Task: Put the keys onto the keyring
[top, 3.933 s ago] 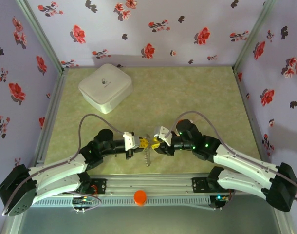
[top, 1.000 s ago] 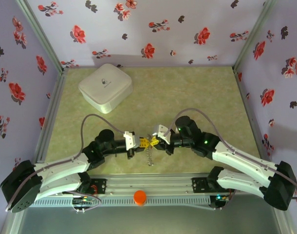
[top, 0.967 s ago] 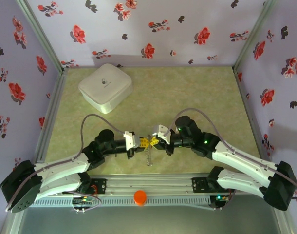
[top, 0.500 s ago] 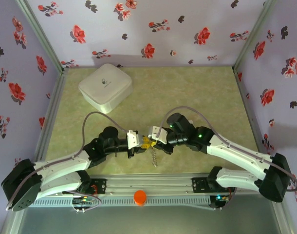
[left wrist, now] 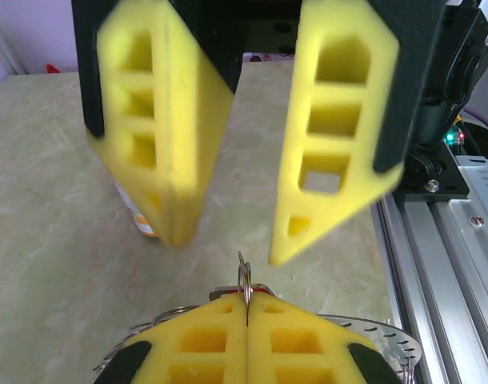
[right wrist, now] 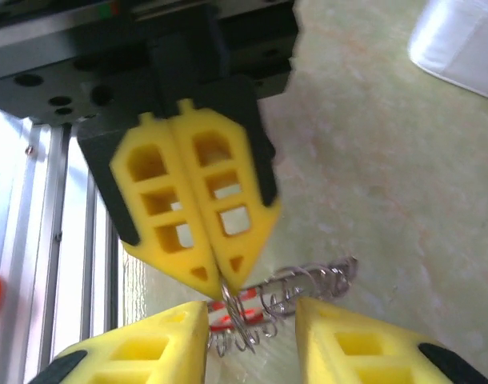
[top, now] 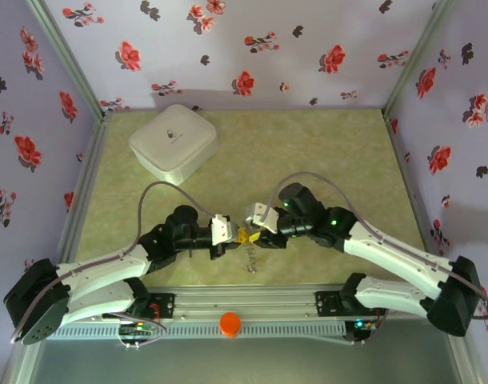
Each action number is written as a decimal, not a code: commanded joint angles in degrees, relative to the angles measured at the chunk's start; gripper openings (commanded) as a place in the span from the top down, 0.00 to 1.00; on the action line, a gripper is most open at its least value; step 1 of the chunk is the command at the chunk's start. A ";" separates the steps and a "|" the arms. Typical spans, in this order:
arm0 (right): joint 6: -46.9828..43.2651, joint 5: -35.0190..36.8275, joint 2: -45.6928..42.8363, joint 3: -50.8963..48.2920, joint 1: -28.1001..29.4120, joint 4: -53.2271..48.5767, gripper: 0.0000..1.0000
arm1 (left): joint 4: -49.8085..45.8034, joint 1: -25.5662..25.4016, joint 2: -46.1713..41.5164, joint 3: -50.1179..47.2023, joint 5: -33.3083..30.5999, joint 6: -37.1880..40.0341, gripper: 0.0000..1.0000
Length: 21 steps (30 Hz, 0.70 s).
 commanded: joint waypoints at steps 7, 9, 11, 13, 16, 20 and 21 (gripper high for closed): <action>7.23 -0.57 -3.60 -5.48 -0.58 4.43 0.65 | 9.13 -0.25 -0.57 -2.11 -0.96 -0.83 1.00; 6.85 0.13 -3.89 -5.72 -0.56 4.92 0.66 | 9.26 -0.23 -0.70 -2.24 -0.78 -1.13 1.00; 5.92 1.12 -3.81 -5.57 -0.57 4.72 0.68 | 9.23 -0.26 -0.96 -2.41 -0.64 -1.57 1.00; 4.79 2.17 -3.46 -5.29 -0.62 4.33 0.68 | 9.44 -0.26 -1.14 -2.59 -0.54 -1.93 1.00; 3.64 2.60 -3.11 -5.02 -0.51 4.28 0.68 | 9.36 -0.24 -1.38 -2.60 -0.40 -2.24 1.00; 2.94 2.24 -2.66 -4.81 -0.33 5.11 0.69 | 9.44 -0.25 -1.41 -2.63 0.16 -2.10 1.00; 2.84 2.30 -2.49 -4.84 -0.22 5.36 0.69 | 9.43 -0.25 -1.39 -2.63 0.27 -2.15 1.00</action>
